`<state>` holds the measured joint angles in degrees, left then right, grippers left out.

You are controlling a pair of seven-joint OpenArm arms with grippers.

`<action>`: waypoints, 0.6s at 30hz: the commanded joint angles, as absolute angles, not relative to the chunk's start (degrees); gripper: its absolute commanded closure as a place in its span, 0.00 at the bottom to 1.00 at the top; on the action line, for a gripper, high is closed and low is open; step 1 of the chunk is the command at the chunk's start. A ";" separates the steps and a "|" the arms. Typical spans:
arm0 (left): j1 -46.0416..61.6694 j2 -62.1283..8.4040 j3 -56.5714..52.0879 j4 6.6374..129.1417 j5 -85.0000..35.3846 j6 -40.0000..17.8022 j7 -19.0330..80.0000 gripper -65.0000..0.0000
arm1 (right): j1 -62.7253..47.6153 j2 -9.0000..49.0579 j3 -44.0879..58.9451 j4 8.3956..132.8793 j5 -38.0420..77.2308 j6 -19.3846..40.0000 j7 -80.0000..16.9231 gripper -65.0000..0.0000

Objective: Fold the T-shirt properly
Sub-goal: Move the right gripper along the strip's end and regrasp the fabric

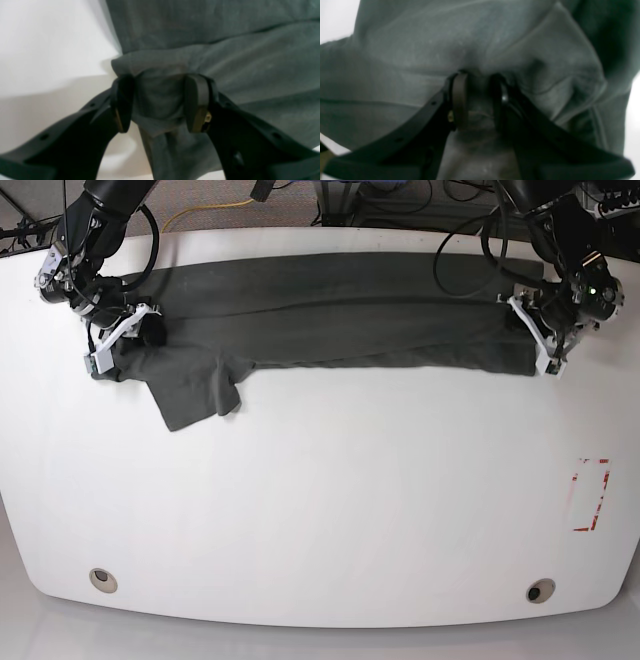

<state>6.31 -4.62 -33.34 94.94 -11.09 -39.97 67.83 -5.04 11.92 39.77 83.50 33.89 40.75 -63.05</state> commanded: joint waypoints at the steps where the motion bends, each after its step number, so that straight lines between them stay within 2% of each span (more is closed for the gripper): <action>1: 5.23 -4.88 -34.42 93.41 -9.45 -40.00 69.05 0.53 | -2.24 12.88 40.22 82.59 28.53 40.00 -64.40 0.75; 9: 0.04 -4.88 -35.56 89.98 -9.45 -40.00 69.05 0.53 | 3.56 14.64 40.31 83.91 25.01 40.00 -65.27 0.75; 18: -1.10 -4.79 -35.30 89.71 -9.54 -40.00 69.05 0.53 | 7.34 14.11 40.22 95.25 25.01 40.00 -72.48 0.75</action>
<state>-0.62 -4.34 -35.38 89.52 -10.09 -40.12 68.20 5.98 13.17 40.14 93.12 24.38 39.92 -72.27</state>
